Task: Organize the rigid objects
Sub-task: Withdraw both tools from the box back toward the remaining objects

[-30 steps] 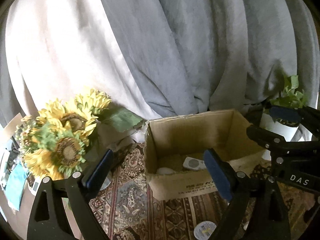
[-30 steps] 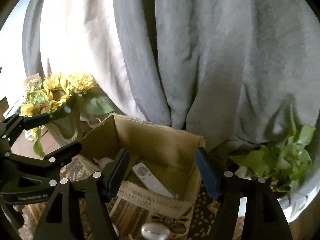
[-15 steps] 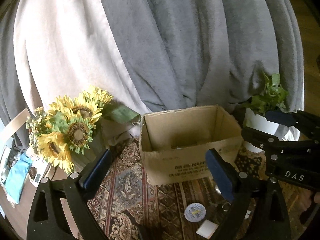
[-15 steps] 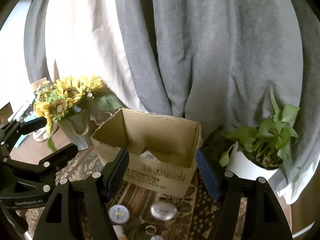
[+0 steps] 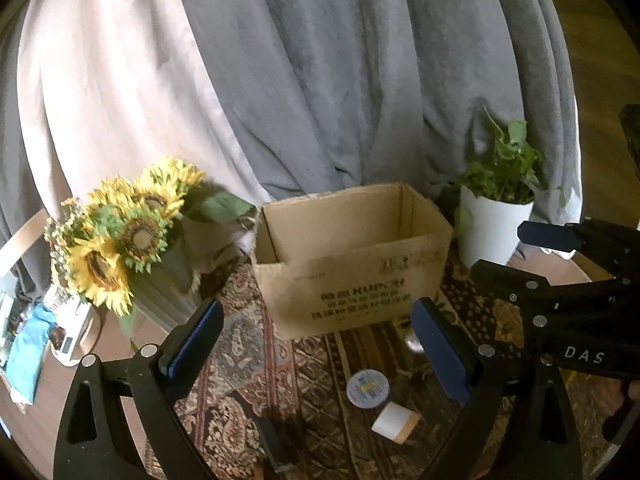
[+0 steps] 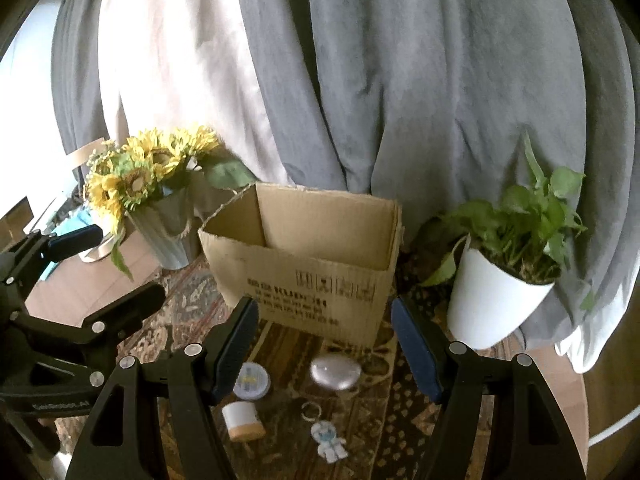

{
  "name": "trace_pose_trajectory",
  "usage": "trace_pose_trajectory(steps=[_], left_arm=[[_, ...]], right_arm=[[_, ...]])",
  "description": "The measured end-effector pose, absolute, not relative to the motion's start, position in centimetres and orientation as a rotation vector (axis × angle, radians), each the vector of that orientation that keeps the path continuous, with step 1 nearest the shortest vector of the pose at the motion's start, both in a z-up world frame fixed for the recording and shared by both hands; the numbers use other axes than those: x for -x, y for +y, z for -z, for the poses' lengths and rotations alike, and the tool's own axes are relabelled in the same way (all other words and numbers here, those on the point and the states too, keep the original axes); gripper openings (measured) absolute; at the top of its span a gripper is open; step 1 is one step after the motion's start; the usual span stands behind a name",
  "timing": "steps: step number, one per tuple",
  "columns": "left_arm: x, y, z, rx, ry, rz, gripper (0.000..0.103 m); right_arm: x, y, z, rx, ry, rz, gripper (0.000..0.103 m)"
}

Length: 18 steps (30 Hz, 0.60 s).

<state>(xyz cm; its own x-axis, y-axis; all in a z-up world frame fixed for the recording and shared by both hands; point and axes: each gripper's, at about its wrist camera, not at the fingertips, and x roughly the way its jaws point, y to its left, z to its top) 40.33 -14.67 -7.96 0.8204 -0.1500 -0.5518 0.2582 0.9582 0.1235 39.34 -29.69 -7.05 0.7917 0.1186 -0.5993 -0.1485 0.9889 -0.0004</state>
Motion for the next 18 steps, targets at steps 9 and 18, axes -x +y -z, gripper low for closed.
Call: trace_pose_trajectory(steps=[9,18], left_arm=[[-39.7,-14.8,9.9,-0.171,0.649,0.266,0.096],[-39.1,-15.6,11.9,-0.201,0.710,0.314,0.096]], right_arm=[[-38.1,-29.9,8.5,0.029,0.697,-0.146,0.070],[-37.3,-30.3,10.7,0.003,0.772,-0.148,0.070]])
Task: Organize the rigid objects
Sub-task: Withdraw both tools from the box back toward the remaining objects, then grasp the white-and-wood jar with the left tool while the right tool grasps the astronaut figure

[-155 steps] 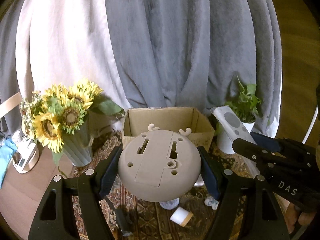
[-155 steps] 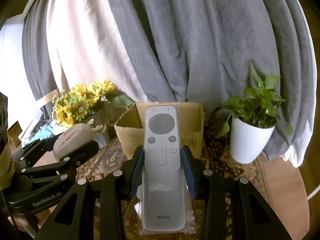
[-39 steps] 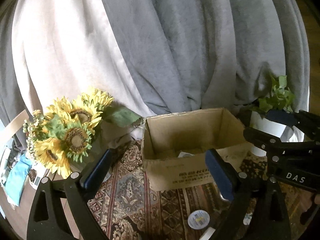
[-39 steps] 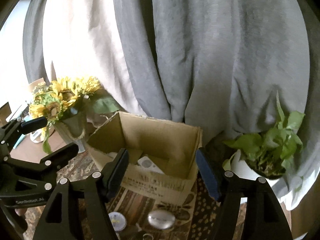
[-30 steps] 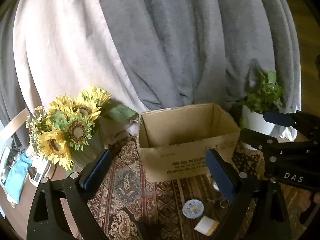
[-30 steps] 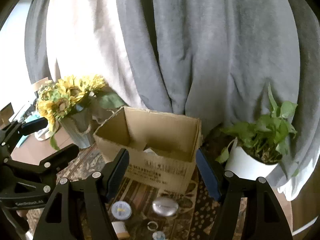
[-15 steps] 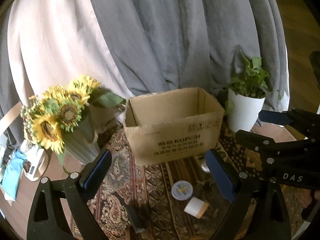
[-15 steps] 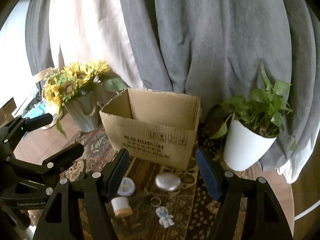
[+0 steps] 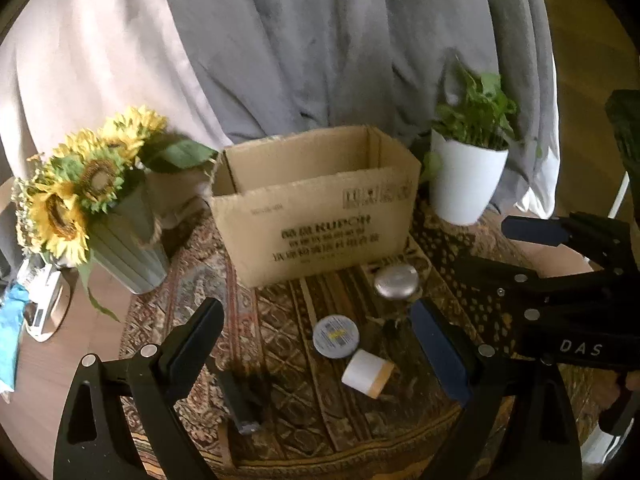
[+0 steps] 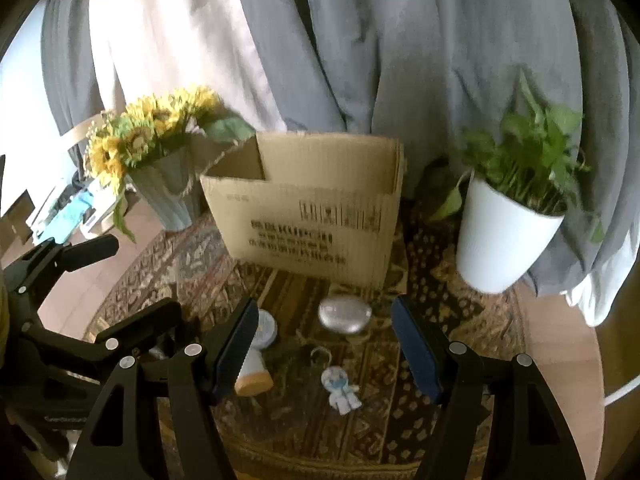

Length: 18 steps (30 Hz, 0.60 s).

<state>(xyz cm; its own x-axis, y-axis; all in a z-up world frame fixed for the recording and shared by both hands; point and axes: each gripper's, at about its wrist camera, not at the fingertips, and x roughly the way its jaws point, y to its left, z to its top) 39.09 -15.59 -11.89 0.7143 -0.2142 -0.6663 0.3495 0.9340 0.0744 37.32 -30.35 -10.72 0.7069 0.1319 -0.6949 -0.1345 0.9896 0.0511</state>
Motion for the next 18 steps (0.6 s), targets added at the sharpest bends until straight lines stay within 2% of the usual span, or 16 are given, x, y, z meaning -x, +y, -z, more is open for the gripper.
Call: trace_pose_trajectory(steps=[18], left_arm=[[-39.6,-17.0,17.0,-0.242,0.864,0.381,0.096]], right_arm=[[-38.1,-30.8,15.4,0.024,0.913,-0.176,0.070]])
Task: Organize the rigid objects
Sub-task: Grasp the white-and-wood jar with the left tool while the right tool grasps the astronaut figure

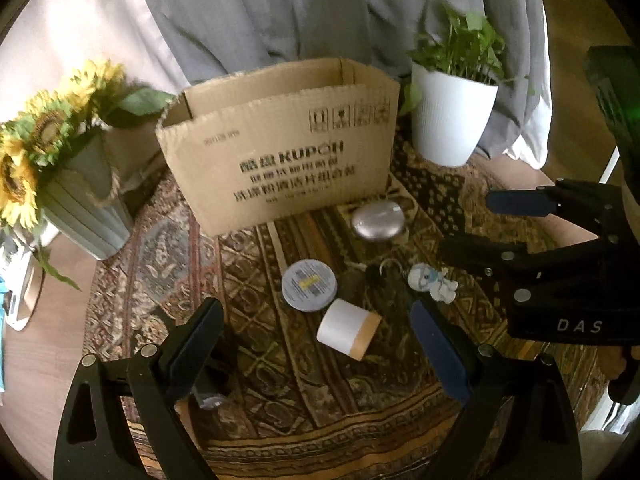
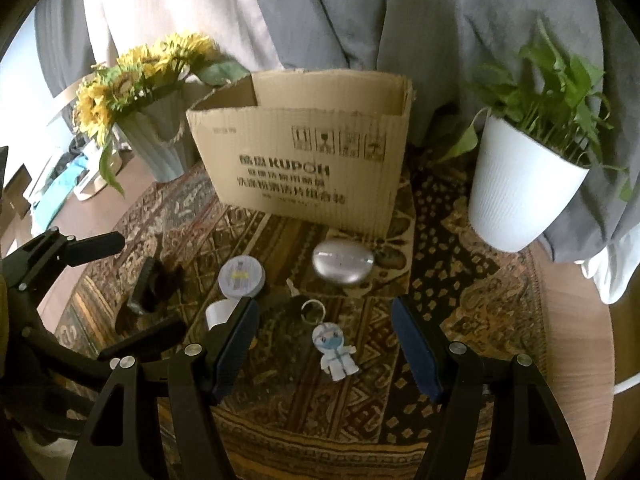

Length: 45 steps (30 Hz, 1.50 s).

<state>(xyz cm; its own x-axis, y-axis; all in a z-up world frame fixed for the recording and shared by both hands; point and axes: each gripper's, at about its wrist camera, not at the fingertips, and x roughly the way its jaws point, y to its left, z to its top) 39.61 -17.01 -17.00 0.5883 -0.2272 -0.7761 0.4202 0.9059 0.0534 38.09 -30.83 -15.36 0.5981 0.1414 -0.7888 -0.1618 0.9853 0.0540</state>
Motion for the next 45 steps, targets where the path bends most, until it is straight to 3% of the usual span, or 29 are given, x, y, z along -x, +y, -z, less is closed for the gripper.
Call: trace_pose_trajectory(steps=[25,36,42,45], left_arm=[[-40.9,-18.6,22.7,-0.387,0.923,0.457,0.095],[-42.2,-19.3,24.4,-0.375,0.964,0.519,0.082],[-42.6,-19.5,25.0,-0.348,0.982,0.541,0.070],[-42.9,-19.5,25.3,-0.326,1.004,0.552,0.058]], right_arm=[[-39.4,-30.0,21.7,0.130,1.016,-0.254,0.070],[-40.9,-29.7,23.7,0.122,1.066,-0.300,0.067],[-41.3,-29.9,24.4,0.102,1.089,-0.314,0.056],[-41.3,-30.0,24.5,0.093,1.099,-0.316,0.052]])
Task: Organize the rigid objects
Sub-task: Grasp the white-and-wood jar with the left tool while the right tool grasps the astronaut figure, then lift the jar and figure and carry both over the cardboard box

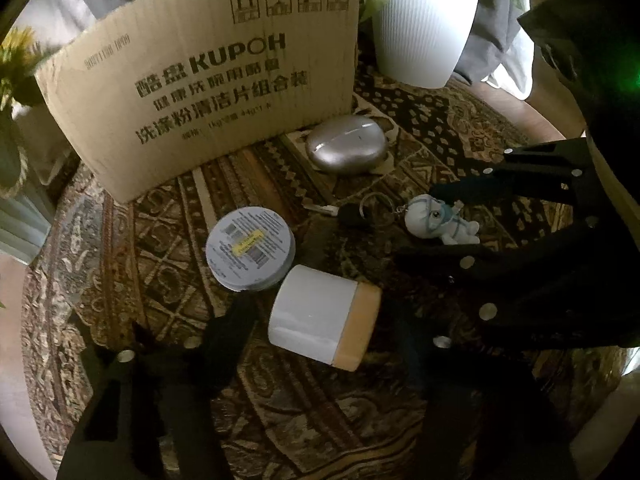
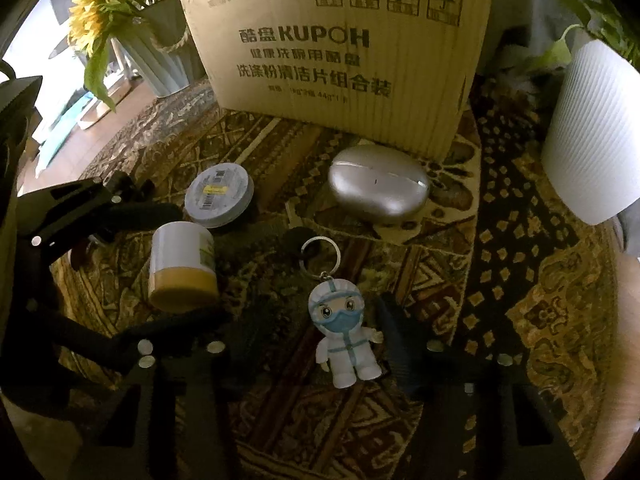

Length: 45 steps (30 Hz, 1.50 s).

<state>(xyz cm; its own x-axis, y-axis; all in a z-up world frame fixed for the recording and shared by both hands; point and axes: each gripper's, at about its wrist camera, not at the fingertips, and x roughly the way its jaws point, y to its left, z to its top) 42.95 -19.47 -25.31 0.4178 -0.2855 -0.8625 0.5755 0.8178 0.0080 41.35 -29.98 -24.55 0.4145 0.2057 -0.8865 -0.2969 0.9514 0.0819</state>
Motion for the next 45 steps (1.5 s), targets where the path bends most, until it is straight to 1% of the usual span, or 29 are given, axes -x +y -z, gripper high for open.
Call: trace_pose_trajectory(steps=[2,3,8,16,19,30,36,45], left_arm=[[-43.2,-19.5,25.5,-0.312,1.018,0.556,0.050],[-43.2,-19.4,25.6,-0.297,1.026,0.562,0.049],[-43.3,-19.2,25.5,-0.251,1.037,0.541,0.048],[-42.8,-18.3,23.7,-0.185,1.009,0.512,0.047],[-42.6,-18.2,23.2,-0.174,0.997,0.499,0.045],[-41.8,-17.2,20.3,-0.137,0.911,0.451,0.044],[-41.6,-16.9,18.6,-0.131,0.849,0.414,0.044],[-41.2,-16.7,17.0,-0.122,0.795,0.395,0.044]], right_arm=[[-41.3,-30.1,24.5,0.089,1.098,-0.314,0.050],[-41.2,-30.2,24.6,0.087,1.098,-0.314,0.049],[-41.5,-30.6,24.6,0.066,1.097,-0.298,0.036],[-41.0,-30.9,23.8,0.027,1.086,-0.295,0.035],[-40.8,-30.8,23.2,0.019,1.072,-0.289,0.035],[-39.9,-30.4,20.2,0.005,0.995,-0.266,0.035],[-39.5,-30.1,18.3,-0.007,0.941,-0.253,0.034],[-38.8,-30.1,16.8,-0.018,0.889,-0.244,0.033]])
